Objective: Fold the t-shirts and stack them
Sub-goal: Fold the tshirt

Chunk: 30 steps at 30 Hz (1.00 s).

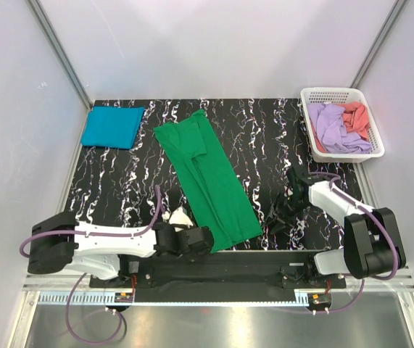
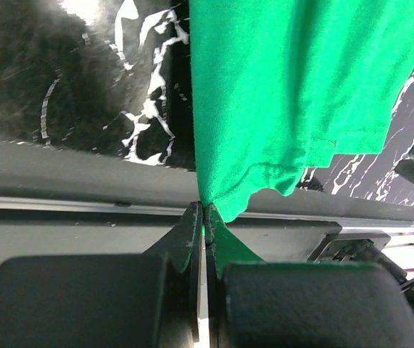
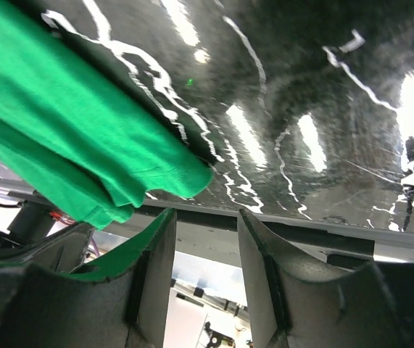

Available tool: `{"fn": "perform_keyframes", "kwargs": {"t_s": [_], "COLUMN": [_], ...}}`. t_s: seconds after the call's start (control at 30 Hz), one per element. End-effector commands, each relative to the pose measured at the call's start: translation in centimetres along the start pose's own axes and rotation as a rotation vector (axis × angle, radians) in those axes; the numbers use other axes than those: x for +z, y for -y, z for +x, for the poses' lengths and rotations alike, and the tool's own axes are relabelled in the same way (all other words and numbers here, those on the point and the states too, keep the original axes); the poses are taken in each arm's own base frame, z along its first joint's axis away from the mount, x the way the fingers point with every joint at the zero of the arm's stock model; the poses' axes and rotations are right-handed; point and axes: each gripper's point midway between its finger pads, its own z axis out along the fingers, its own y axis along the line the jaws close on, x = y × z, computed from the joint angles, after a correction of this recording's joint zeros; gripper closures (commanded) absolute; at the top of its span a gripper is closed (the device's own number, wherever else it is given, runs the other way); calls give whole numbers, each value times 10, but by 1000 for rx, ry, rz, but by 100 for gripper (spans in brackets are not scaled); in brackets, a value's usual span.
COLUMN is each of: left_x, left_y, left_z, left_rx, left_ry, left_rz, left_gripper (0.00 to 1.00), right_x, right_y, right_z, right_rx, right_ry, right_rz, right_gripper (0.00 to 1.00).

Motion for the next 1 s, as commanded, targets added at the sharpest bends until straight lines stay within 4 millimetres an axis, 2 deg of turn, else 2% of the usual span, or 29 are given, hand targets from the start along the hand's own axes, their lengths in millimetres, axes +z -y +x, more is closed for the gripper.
{"fn": "perform_keyframes", "kwargs": {"t_s": [0.0, 0.33, 0.4, 0.53, 0.7, 0.83, 0.97], "left_x": [-7, -9, -10, -8, -8, -8, -8], "left_y": [-3, -18, -18, -20, -19, -18, -20], "left_z": [1, -3, -3, -3, -2, -2, -3], "left_rx": [-25, -49, -53, -57, -50, -45, -46], "left_ry": [-13, -10, -10, -8, -10, -10, -10], "left_rz": [17, 7, 10, 8, 6, 8, 6], "left_gripper": [100, 100, 100, 100, 100, 100, 100], "right_x": [1, 16, 18, 29, 23, 20, 23], "right_y": [-4, -2, -9, -6, -20, -18, -25], "right_z": [-3, -3, -3, 4, 1, -1, 2], "right_rx": [20, -33, -55, -81, -127, -128, -139], "right_ry": [42, 67, 81, 91, 154, 178, 161], "right_rz": [-18, 4, -36, -55, -140, -135, -177], "right_gripper": [53, 51, 51, 51, 51, 51, 51]}}
